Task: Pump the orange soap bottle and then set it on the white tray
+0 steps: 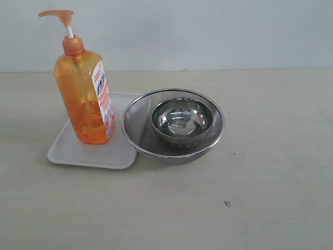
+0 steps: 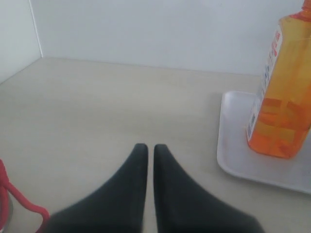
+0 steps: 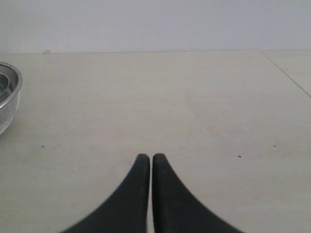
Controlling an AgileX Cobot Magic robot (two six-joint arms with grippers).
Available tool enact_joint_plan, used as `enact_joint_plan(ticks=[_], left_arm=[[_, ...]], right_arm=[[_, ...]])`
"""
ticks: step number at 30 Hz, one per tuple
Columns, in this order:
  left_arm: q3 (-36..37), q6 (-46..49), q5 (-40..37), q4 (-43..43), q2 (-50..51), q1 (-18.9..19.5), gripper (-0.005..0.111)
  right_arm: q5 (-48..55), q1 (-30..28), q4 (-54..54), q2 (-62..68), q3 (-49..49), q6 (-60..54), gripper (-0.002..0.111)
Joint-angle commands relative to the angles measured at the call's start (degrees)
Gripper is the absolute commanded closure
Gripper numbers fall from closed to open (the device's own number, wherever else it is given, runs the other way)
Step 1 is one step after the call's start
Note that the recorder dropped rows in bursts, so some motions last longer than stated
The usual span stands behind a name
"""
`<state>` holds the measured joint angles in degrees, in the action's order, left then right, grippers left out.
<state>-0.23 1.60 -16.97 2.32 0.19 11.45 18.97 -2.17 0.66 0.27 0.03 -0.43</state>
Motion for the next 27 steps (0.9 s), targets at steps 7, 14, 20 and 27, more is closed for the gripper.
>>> enact_joint_plan(ticks=[7, 14, 20, 27], left_arm=[[0.23, -0.63, -0.16, 0.23, -0.19, -7.61, 0.102], [0.23, -0.63, -0.16, 0.23, -0.19, -9.37, 0.102], [0.23, -0.63, -0.16, 0.11, -0.19, -9.37, 0.102], [0.23, -0.63, -0.16, 0.11, -0.19, -9.37, 0.102]], right_arm=[[-0.61, -0.13, 0.08, -0.27, -0.03, -0.06, 0.108], [-0.61, -0.13, 0.08, -0.27, -0.03, 0.05, 0.108], [-0.61, -0.13, 0.08, -0.27, -0.03, 0.05, 0.108], [-0.61, -0.13, 0.08, -0.27, -0.03, 0.03, 0.108]])
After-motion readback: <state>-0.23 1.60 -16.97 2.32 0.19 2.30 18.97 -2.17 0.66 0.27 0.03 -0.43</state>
